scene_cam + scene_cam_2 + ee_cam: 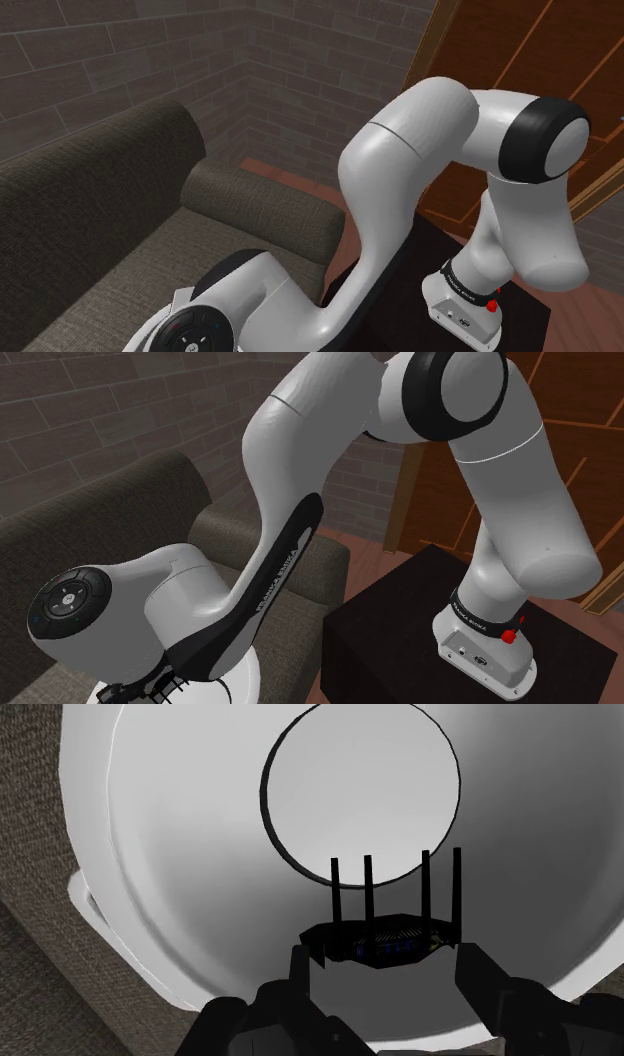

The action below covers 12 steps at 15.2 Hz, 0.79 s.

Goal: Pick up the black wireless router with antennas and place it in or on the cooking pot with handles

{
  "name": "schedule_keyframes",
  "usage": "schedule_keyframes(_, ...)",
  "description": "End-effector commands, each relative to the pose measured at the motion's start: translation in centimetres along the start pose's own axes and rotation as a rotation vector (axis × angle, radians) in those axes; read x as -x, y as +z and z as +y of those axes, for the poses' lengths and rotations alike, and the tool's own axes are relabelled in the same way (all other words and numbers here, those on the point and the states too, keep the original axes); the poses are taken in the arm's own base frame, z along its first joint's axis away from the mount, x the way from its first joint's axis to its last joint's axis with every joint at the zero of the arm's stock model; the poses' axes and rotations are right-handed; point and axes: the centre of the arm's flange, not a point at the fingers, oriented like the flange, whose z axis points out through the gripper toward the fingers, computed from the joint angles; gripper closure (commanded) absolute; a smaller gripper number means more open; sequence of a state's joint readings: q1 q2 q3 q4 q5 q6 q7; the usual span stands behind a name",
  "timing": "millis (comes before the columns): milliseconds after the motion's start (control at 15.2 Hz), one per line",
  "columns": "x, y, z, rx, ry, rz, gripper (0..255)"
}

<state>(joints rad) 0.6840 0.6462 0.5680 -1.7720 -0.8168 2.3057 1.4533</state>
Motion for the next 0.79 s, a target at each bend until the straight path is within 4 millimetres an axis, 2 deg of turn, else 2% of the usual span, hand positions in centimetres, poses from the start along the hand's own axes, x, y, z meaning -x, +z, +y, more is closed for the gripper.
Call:
schedule_keyframes(0,0.3,1.0,0.0,0.000,0.000,0.000,255)
schedule_keyframes(264,0.8,2.8,-0.1,0.000,0.000,0.000,255)
schedule_keyframes(726,0.8,2.8,-0.1,0.000,0.000,0.000,255)
